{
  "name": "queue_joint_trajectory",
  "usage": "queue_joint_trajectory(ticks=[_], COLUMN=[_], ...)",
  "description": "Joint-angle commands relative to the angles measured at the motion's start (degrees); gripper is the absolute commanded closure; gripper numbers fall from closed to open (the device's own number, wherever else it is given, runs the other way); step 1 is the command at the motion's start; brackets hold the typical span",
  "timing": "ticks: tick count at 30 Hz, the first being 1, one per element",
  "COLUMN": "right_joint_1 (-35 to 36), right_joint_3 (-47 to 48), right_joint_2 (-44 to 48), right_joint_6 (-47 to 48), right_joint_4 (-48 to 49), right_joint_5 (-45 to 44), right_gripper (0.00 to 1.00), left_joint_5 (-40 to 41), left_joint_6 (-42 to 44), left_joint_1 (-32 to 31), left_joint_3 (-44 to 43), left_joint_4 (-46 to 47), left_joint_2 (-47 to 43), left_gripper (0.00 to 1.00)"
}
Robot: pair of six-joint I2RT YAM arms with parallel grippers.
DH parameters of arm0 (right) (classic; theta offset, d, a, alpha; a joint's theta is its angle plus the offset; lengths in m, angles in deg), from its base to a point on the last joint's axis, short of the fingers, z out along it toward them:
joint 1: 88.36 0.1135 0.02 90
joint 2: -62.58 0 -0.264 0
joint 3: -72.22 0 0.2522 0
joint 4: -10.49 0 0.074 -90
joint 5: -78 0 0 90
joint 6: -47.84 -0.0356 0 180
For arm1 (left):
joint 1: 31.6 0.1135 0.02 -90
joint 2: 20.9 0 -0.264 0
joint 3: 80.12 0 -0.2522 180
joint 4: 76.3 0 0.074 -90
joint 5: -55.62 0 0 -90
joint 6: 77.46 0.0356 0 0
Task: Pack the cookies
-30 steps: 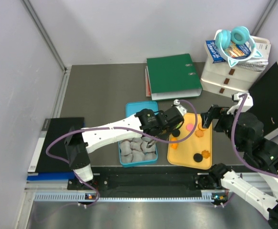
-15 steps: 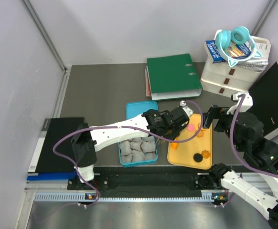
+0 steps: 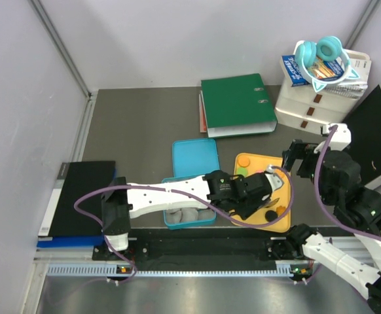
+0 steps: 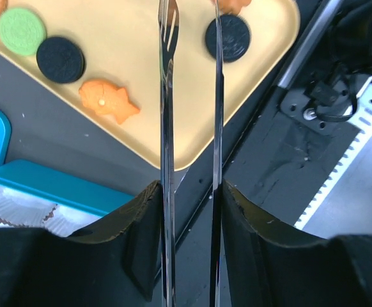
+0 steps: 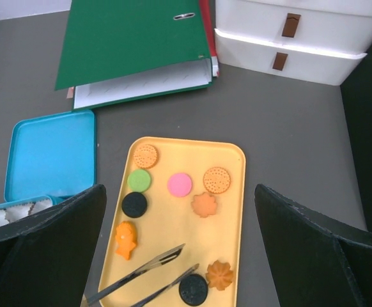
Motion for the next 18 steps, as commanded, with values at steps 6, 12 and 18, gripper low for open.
queue_joint_trajectory(ticks=[6,12,18], right_joint_1=[0.48,0.4,0.48], right_joint_3=[4.75,6.68,8.44], right_joint_2=[-0.79,-0.79,-0.53], right_joint_6=[-2.9,-3.42,-3.87], right_joint_4=[0.14,-0.91,-2.5], right_joint_5=[-4.38,-4.99,-5.78], right_gripper=[0.01,0.01,0.01], left_joint_5=[0.37,1.42,0.54], left_joint_6=[-3.11,-3.37,-3.02], left_joint_1=[0.36,-1.04,-1.66], left_joint_3=[4.84,5.72,5.28], left_joint_4=[3.04,4.18,4.98], left_joint_2=[-4.44,-3.83,-3.39], left_gripper=[0.54,0.51,0.49])
